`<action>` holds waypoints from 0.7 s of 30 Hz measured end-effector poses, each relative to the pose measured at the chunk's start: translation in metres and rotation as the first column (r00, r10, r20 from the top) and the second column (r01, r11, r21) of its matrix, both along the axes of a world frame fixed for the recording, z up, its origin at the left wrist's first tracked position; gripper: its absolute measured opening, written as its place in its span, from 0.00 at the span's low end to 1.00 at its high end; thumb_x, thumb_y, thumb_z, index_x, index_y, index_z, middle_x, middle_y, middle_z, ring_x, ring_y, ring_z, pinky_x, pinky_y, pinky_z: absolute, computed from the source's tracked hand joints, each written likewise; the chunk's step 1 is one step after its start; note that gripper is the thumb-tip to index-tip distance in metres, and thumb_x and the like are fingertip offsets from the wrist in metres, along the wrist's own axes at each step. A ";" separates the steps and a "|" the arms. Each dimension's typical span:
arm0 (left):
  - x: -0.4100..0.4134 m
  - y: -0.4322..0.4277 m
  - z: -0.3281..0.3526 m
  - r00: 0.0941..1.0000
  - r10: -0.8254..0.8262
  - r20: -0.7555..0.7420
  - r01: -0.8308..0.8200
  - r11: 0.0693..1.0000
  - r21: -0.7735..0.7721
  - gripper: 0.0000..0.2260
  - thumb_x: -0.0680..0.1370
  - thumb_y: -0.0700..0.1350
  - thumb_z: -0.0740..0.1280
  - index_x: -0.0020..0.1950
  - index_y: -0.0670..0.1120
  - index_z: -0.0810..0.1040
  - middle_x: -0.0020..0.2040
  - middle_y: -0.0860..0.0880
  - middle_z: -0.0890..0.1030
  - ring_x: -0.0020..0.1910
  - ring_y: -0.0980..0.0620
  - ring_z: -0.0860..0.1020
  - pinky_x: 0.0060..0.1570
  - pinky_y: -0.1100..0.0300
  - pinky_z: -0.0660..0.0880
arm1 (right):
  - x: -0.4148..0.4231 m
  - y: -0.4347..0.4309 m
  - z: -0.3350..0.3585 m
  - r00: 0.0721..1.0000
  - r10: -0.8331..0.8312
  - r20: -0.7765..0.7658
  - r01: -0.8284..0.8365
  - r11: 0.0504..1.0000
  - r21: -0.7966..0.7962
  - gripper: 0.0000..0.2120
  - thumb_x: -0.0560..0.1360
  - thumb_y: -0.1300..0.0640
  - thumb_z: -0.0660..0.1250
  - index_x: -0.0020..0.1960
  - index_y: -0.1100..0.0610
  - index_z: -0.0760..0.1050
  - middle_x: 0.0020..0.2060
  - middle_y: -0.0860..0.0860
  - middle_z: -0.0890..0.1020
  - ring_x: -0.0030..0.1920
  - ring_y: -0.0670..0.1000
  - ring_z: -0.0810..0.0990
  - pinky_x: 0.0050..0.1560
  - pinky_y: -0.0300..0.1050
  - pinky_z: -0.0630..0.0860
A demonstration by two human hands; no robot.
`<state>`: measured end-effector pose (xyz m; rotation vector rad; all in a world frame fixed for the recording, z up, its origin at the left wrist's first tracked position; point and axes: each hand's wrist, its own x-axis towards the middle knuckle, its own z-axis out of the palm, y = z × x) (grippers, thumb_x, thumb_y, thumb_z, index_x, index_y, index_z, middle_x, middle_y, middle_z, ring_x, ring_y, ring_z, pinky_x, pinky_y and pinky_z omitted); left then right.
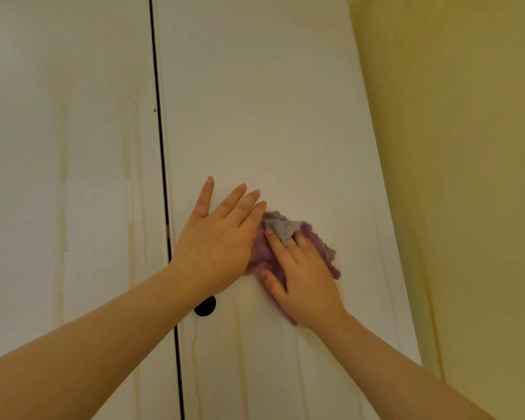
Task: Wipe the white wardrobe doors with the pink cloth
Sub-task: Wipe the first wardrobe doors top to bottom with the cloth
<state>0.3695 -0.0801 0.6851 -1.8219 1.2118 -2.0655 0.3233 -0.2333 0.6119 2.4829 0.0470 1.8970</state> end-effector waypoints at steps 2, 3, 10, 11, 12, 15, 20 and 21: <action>-0.003 -0.010 0.000 1.000 -0.011 0.007 0.011 1.000 0.003 0.22 0.76 0.45 0.53 0.64 0.38 0.76 0.64 0.41 0.77 0.64 0.41 0.74 0.66 0.38 0.55 | -0.001 -0.026 0.020 1.000 -0.004 0.016 -0.001 0.954 0.299 0.31 0.76 0.41 0.50 0.76 0.52 0.54 0.72 0.54 0.65 0.72 0.56 0.61 0.72 0.49 0.58; -0.004 -0.013 0.000 1.000 -0.016 0.003 0.016 1.000 0.001 0.22 0.77 0.46 0.53 0.64 0.38 0.76 0.64 0.41 0.77 0.64 0.41 0.74 0.65 0.37 0.55 | -0.002 -0.035 0.028 0.998 0.009 0.058 -0.035 0.887 0.460 0.28 0.77 0.46 0.53 0.75 0.53 0.56 0.70 0.55 0.66 0.70 0.56 0.62 0.70 0.51 0.61; -0.001 -0.041 -0.002 0.998 -0.037 0.045 0.036 0.999 0.028 0.21 0.76 0.45 0.55 0.63 0.39 0.77 0.63 0.42 0.77 0.64 0.42 0.75 0.66 0.39 0.56 | -0.004 -0.040 0.006 0.997 0.074 0.021 -0.077 0.982 0.175 0.29 0.74 0.51 0.48 0.74 0.55 0.59 0.70 0.55 0.67 0.69 0.55 0.65 0.69 0.48 0.63; 0.000 -0.045 -0.003 0.998 -0.045 0.046 0.044 0.998 0.035 0.21 0.76 0.45 0.54 0.63 0.39 0.77 0.63 0.42 0.78 0.64 0.42 0.75 0.66 0.39 0.55 | -0.005 -0.056 0.016 0.998 0.048 0.049 -0.059 0.967 0.249 0.29 0.74 0.52 0.48 0.75 0.54 0.57 0.69 0.56 0.68 0.67 0.56 0.67 0.67 0.48 0.65; 0.001 -0.046 -0.004 0.998 -0.054 0.040 0.053 0.998 0.037 0.21 0.77 0.45 0.53 0.63 0.39 0.77 0.63 0.42 0.78 0.64 0.41 0.75 0.66 0.38 0.55 | -0.005 -0.071 0.025 0.995 0.047 0.090 -0.077 0.932 0.355 0.27 0.76 0.54 0.50 0.75 0.54 0.56 0.67 0.58 0.70 0.65 0.57 0.69 0.65 0.47 0.66; 0.001 -0.045 -0.003 0.996 -0.080 0.045 0.079 0.996 0.037 0.21 0.78 0.45 0.52 0.64 0.39 0.77 0.64 0.42 0.77 0.65 0.41 0.74 0.66 0.39 0.55 | -0.014 -0.112 0.044 0.986 0.018 0.168 -0.117 0.788 0.605 0.24 0.79 0.60 0.54 0.74 0.55 0.59 0.67 0.56 0.70 0.67 0.56 0.67 0.63 0.44 0.63; 0.010 -0.037 -0.009 0.993 -0.090 0.074 0.089 0.996 0.018 0.20 0.79 0.44 0.53 0.65 0.39 0.75 0.65 0.42 0.76 0.67 0.41 0.72 0.67 0.39 0.57 | -0.011 -0.110 0.047 0.986 0.004 0.169 -0.106 0.793 0.600 0.22 0.79 0.61 0.55 0.73 0.58 0.62 0.68 0.56 0.69 0.68 0.57 0.65 0.64 0.44 0.61; 0.013 -0.037 -0.010 0.994 -0.079 0.073 0.078 0.997 0.013 0.20 0.79 0.44 0.53 0.65 0.39 0.75 0.65 0.42 0.76 0.67 0.41 0.72 0.67 0.39 0.57 | -0.010 -0.106 0.047 0.988 0.034 0.149 -0.109 0.843 0.526 0.22 0.79 0.60 0.55 0.73 0.56 0.61 0.68 0.55 0.69 0.68 0.56 0.65 0.63 0.44 0.63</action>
